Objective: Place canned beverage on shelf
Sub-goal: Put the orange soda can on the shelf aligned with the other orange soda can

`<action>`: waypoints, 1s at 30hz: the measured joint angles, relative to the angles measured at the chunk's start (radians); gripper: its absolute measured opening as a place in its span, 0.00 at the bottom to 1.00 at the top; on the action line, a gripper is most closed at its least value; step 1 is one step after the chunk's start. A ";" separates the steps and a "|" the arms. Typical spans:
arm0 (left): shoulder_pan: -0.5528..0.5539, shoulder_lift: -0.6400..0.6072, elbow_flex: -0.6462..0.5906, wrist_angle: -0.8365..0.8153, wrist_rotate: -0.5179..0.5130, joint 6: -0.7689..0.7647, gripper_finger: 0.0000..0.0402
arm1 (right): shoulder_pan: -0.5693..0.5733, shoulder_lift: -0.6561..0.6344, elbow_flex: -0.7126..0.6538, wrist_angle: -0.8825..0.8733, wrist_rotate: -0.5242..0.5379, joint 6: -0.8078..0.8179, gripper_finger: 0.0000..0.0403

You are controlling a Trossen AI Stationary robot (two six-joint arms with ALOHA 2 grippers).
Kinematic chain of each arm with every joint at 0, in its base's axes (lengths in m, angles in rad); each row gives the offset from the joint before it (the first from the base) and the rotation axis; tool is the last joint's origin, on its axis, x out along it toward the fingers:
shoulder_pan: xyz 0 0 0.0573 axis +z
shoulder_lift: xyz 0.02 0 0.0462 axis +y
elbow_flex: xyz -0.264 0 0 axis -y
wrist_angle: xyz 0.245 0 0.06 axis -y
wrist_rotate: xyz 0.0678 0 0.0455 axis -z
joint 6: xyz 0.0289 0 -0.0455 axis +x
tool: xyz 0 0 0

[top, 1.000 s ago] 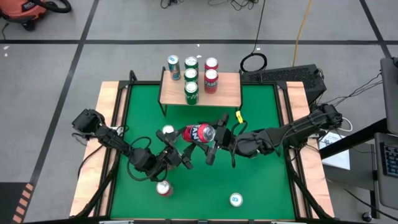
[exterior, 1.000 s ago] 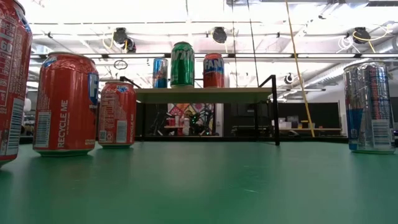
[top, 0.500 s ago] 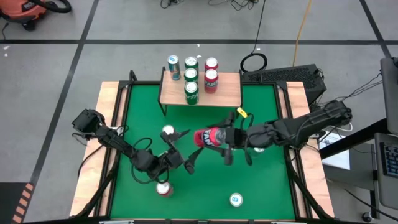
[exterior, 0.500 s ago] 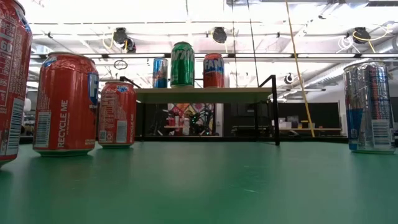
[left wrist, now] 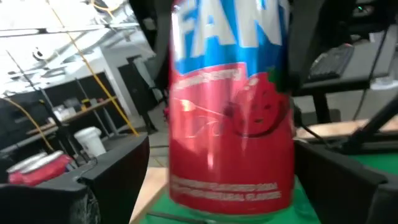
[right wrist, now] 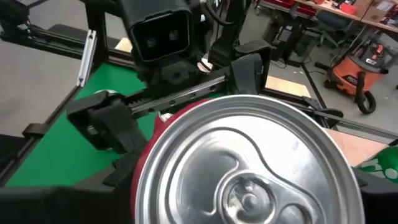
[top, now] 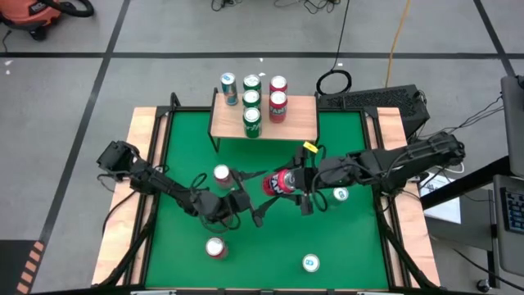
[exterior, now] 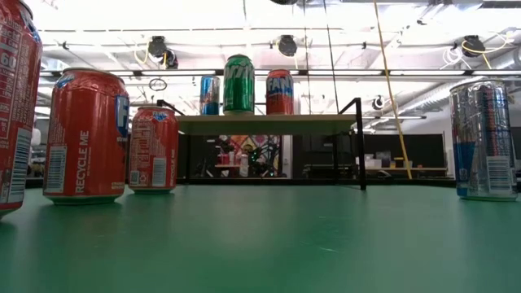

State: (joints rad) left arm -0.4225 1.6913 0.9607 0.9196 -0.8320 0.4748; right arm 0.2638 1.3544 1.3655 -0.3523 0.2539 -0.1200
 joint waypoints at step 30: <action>0.008 0.002 0.000 -0.025 -0.026 -0.077 0.68 | -0.009 0.024 0.000 -0.012 0.029 0.235 0.80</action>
State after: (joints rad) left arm -0.4149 1.6928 0.9604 0.8949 -0.8575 0.3973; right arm 0.2546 1.3788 1.3659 -0.3647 0.2829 0.1146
